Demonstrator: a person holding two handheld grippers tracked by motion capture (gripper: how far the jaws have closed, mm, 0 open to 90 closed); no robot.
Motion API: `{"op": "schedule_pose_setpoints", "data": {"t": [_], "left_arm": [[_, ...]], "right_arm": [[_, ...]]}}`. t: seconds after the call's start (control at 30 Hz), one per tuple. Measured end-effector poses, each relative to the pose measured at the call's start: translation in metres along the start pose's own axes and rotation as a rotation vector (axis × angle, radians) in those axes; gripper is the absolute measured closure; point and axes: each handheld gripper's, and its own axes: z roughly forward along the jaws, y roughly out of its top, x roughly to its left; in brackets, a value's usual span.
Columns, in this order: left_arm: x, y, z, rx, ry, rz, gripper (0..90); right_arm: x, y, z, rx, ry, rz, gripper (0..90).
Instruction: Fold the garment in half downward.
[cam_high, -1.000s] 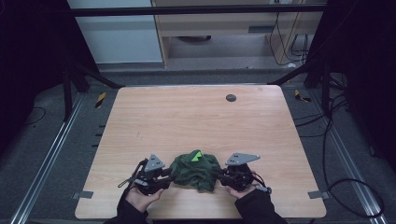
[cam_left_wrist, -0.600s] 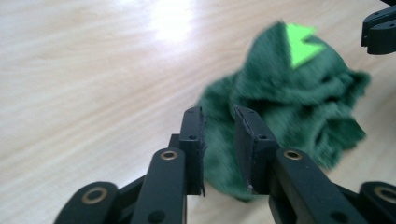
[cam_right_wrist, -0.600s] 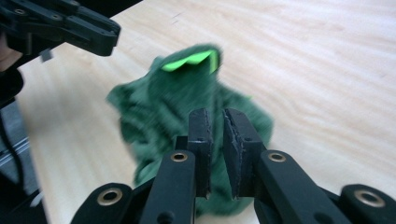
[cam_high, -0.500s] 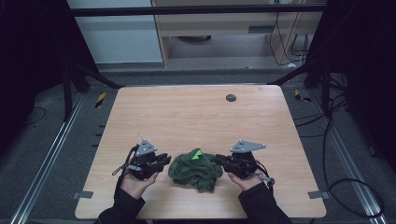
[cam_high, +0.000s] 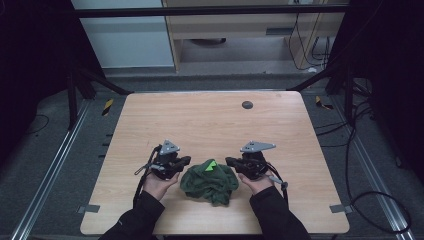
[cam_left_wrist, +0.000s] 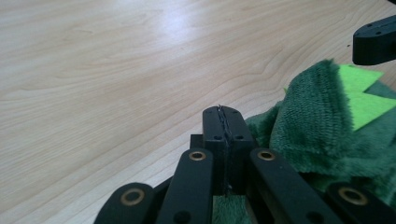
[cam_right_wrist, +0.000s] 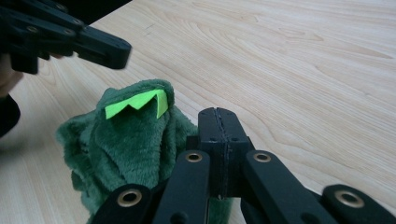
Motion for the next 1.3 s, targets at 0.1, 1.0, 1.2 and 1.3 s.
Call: {"op": "schedule_pose_setpoints", "data": {"t": [0.1, 1.0, 1.2, 1.3], "left_arm": [[-0.004, -0.002, 0.009, 0.023, -0.025, 0.009, 89.7], [-0.029, -0.015, -0.024, 0.032, -0.182, 0.076, 89.7], [-0.037, -0.022, -0.025, 0.058, -0.194, 0.107, 89.7], [-0.041, -0.025, -0.027, 0.065, -0.204, 0.108, 89.7]], "right_arm": [[0.0, -0.002, 0.009, 0.014, 0.01, 0.005, 90.0], [0.03, -0.013, 0.0, 0.039, 0.105, -0.039, 90.0], [0.035, -0.018, -0.004, 0.048, 0.111, -0.048, 90.0], [0.038, -0.021, -0.006, 0.055, 0.115, -0.054, 90.0]]}}
